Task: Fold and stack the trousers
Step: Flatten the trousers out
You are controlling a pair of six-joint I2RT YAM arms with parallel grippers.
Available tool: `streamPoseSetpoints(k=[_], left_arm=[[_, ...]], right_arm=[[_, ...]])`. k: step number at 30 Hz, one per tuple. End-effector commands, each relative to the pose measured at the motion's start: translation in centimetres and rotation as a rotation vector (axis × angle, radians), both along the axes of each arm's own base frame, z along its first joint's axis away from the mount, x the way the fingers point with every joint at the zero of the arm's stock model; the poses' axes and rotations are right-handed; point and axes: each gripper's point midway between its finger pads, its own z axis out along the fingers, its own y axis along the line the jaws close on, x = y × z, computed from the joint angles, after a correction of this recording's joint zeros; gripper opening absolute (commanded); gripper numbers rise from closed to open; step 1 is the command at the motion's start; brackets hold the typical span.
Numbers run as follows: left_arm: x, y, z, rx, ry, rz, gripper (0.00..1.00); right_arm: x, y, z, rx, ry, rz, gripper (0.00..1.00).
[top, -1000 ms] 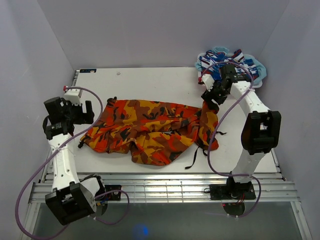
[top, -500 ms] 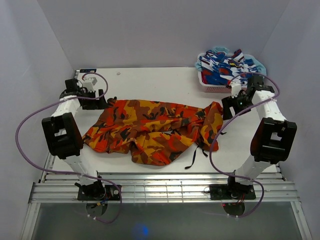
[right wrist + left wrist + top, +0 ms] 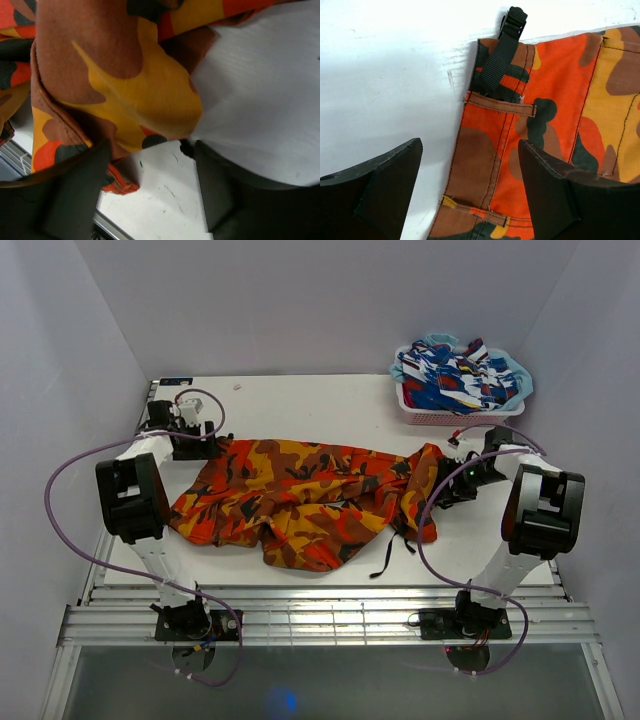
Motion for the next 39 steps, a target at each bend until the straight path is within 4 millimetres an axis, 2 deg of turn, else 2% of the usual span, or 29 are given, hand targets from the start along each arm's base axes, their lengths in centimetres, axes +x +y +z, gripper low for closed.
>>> streamPoseSetpoints(k=[1,3,4,6,7,8,9,10,12,13,14,15,16,19,22,24,25,27,28,29,30,34,36,39], left_arm=[[0.4,-0.1,-0.4,-0.012,-0.019,0.018,0.87],[0.1,-0.7,-1.1,-0.049,0.003,0.007,0.79],[0.0,-1.1,-1.5,-0.063,0.010,-0.003,0.76],[-0.2,-1.6,-1.7,-0.094,0.013,-0.013,0.70],[-0.5,-2.0,-1.9,-0.107,0.019,-0.021,0.62],[-0.6,-2.1,-2.1,-0.112,0.024,-0.020,0.57],[-0.7,-2.2,-2.1,-0.117,0.024,-0.027,0.52],[-0.8,-2.2,-2.1,-0.116,0.024,-0.031,0.39],[-0.9,-1.9,-2.1,-0.102,0.020,-0.028,0.21],[-1.0,-1.7,-2.1,-0.091,0.018,-0.022,0.12],[-0.9,-1.1,-2.2,-0.066,0.021,0.000,0.00],[-0.9,-0.6,-2.1,-0.060,0.018,0.013,0.00],[-0.8,-0.3,-1.9,-0.052,0.011,0.020,0.00],[-0.4,3.2,-1.2,0.036,-0.011,0.104,0.00],[-0.2,5.5,-0.6,0.090,-0.022,0.149,0.00],[-0.1,8.1,0.3,0.144,-0.036,0.209,0.00],[-0.1,9.0,0.5,0.166,-0.046,0.227,0.00],[-0.2,11.1,1.2,0.204,-0.062,0.275,0.00],[-0.1,11.6,1.7,0.214,-0.076,0.289,0.00],[-0.1,12.0,1.9,0.218,-0.080,0.294,0.00],[0.0,11.8,2.0,0.209,-0.084,0.279,0.00],[0.1,11.1,2.1,0.184,-0.090,0.245,0.00],[0.1,10.9,1.8,0.170,-0.077,0.237,0.00],[0.2,10.6,1.3,0.150,-0.052,0.218,0.00]], right_arm=[[1.2,1.4,-0.3,0.117,-0.015,-0.039,0.65],[1.7,1.3,-0.5,0.110,-0.032,-0.050,0.53],[1.9,1.0,-0.5,0.105,-0.038,-0.053,0.41],[2.3,0.5,0.0,0.088,-0.062,-0.047,0.30],[2.5,-0.2,0.4,0.076,-0.077,-0.052,0.17],[2.6,-0.6,1.1,0.060,-0.102,-0.046,0.12],[2.7,-1.2,1.9,0.037,-0.118,-0.029,0.08],[2.9,-2.4,2.9,0.006,-0.147,-0.039,0.08],[3.4,-3.9,4.9,-0.039,-0.181,-0.031,0.08],[3.5,-5.5,5.3,-0.094,-0.195,-0.032,0.08],[3.5,-6.2,6.1,-0.118,-0.208,-0.021,0.08],[4.1,-6.9,7.3,-0.142,-0.239,-0.010,0.08],[3.6,-7.9,7.5,-0.173,-0.233,0.002,0.08],[3.8,-9.7,8.2,-0.262,-0.237,0.044,0.08],[4.3,-11.2,8.1,-0.327,-0.200,0.090,0.08],[5.0,-12.4,7.9,-0.375,-0.187,0.106,0.08],[6.1,-13.7,7.9,-0.426,-0.180,0.099,0.12],[7.1,-14.9,7.9,-0.476,-0.179,0.090,0.23],[7.5,-15.7,7.7,-0.507,-0.164,0.081,0.32],[8.3,-16.3,8.3,-0.528,-0.186,0.067,0.36],[8.5,-16.5,8.6,-0.535,-0.192,0.058,0.44],[8.3,-15.3,9.7,-0.496,-0.253,0.085,0.45],[7.1,-14.1,8.9,-0.450,-0.237,0.126,0.51],[6.4,-12.9,8.2,-0.401,-0.253,0.168,0.80]])
